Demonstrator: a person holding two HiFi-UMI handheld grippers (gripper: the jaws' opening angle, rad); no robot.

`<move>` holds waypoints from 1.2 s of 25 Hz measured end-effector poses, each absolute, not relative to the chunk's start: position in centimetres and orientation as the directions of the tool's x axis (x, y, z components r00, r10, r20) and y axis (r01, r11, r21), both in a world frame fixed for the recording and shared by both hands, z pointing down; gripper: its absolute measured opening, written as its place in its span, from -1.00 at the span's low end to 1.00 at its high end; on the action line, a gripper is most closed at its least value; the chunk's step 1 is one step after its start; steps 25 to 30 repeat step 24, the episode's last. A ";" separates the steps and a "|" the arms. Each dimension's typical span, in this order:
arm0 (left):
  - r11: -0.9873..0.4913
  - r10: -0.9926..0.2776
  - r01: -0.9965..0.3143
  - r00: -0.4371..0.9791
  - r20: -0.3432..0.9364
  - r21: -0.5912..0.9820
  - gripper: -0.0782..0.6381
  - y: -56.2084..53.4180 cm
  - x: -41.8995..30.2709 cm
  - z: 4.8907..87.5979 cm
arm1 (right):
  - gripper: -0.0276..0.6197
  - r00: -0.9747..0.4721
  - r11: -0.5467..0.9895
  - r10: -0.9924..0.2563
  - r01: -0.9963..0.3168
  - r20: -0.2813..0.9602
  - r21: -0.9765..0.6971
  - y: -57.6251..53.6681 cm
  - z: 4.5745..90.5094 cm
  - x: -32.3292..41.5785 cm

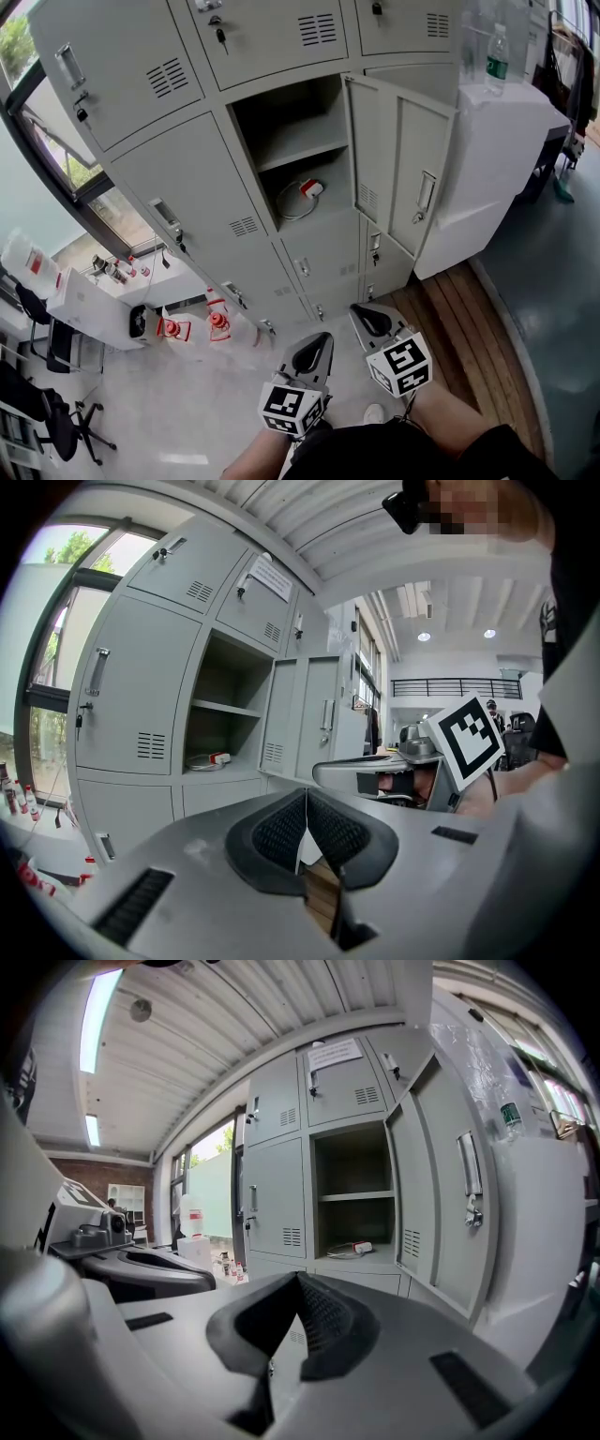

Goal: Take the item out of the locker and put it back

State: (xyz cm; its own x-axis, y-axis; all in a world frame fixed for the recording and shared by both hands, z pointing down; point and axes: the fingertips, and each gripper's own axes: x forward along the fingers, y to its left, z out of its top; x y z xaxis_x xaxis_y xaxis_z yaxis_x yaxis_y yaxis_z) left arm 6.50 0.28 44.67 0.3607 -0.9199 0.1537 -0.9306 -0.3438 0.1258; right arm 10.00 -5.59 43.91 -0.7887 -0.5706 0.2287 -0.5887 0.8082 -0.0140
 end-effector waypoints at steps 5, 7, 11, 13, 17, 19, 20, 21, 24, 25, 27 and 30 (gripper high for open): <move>-0.343 -0.921 -0.931 0.359 0.152 0.125 -0.73 0.3 6.6 44.7 | -0.76 -0.792 0.812 -0.566 -0.584 0.229 -0.013 -5.4 44.0 10.1; -0.342 -0.921 -0.931 0.359 0.152 0.126 -0.73 0.3 6.7 44.7 | -0.76 -0.792 0.811 -0.567 -0.585 0.227 -0.013 -5.4 44.0 10.1; -0.342 -0.921 -0.931 0.359 0.150 0.128 -0.73 0.4 6.9 44.7 | -0.76 -0.793 0.812 -0.566 -0.584 0.225 -0.014 -5.4 44.0 10.2; -0.341 -0.922 -0.931 0.358 0.150 0.126 -0.73 0.5 7.0 44.6 | -0.76 -0.794 0.812 -0.565 -0.583 0.225 -0.016 -5.3 43.9 10.2; -0.336 -0.923 -0.934 0.352 0.153 0.121 -0.73 0.6 6.9 44.5 | -0.76 -0.796 0.814 -0.563 -0.581 0.223 -0.019 -5.2 43.8 10.2; -0.334 -0.924 -0.935 0.350 0.154 0.120 -0.73 0.7 6.9 44.5 | -0.76 -0.797 0.815 -0.561 -0.579 0.222 -0.020 -5.2 43.9 10.2; -0.333 -0.924 -0.935 0.349 0.155 0.120 -0.73 0.7 6.9 44.5 | -0.76 -0.798 0.816 -0.560 -0.578 0.221 -0.020 -5.2 43.9 10.2; -0.333 -0.924 -0.935 0.349 0.155 0.120 -0.73 0.7 7.0 44.6 | -0.76 -0.799 0.816 -0.560 -0.578 0.221 -0.020 -5.2 43.9 10.2; -0.333 -0.924 -0.935 0.349 0.155 0.119 -0.73 0.7 7.1 44.7 | -0.76 -0.800 0.818 -0.558 -0.576 0.221 -0.019 -5.2 44.0 10.3; -0.333 -0.924 -0.935 0.349 0.155 0.119 -0.73 0.7 7.1 44.7 | -0.76 -0.800 0.818 -0.558 -0.576 0.221 -0.019 -5.2 44.0 10.3; -0.333 -0.924 -0.935 0.349 0.155 0.119 -0.73 0.7 7.1 44.7 | -0.76 -0.800 0.818 -0.558 -0.576 0.221 -0.019 -5.2 44.0 10.3; -0.333 -0.924 -0.935 0.349 0.155 0.119 -0.73 0.7 7.1 44.7 | -0.76 -0.800 0.818 -0.558 -0.576 0.221 -0.019 -5.2 44.0 10.3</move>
